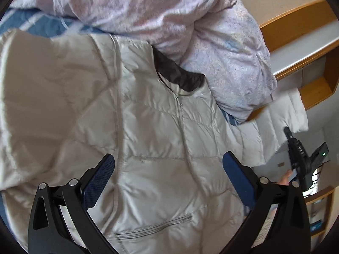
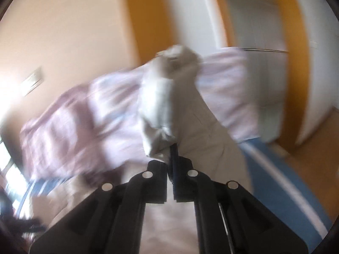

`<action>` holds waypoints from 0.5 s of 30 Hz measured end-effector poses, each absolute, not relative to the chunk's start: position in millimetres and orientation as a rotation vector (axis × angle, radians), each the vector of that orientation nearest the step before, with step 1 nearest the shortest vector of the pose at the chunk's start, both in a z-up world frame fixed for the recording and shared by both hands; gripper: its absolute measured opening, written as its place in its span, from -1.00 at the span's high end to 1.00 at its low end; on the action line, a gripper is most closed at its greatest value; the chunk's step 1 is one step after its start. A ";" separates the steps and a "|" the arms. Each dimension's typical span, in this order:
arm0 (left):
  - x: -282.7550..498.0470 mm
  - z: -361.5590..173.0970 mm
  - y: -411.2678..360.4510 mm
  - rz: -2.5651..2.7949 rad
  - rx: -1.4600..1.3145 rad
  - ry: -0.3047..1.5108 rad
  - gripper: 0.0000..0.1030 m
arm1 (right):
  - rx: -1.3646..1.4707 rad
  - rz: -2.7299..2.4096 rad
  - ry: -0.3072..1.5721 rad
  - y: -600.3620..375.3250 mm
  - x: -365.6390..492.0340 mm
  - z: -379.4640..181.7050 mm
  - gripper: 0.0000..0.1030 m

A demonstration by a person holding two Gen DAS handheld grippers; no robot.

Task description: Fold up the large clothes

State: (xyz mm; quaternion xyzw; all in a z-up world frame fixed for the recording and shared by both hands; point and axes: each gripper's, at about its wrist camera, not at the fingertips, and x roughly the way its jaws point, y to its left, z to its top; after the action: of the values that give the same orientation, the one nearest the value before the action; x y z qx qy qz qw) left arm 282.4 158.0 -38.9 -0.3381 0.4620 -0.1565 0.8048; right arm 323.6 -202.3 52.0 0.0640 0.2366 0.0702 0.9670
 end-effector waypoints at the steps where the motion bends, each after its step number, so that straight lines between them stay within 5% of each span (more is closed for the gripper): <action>1: 285.0 -41.2 155.3 -0.346 -0.738 0.996 -0.97 | 0.109 0.186 0.504 -185.8 322.0 45.1 0.91; 9: 304.7 -78.3 138.4 -0.357 -0.903 1.081 -0.97 | -0.025 0.357 0.860 -81.8 333.7 -57.8 0.91; 15: 313.3 -82.9 120.8 -0.363 -0.931 1.094 -0.89 | -0.093 0.359 0.890 -66.9 320.9 -71.5 0.85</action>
State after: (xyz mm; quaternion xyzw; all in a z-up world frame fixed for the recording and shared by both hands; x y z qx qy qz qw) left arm 313.3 120.8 -82.9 -0.4240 0.4985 -0.1655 0.7378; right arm 320.9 -66.9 -71.5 -0.0449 0.4281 0.1728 0.8859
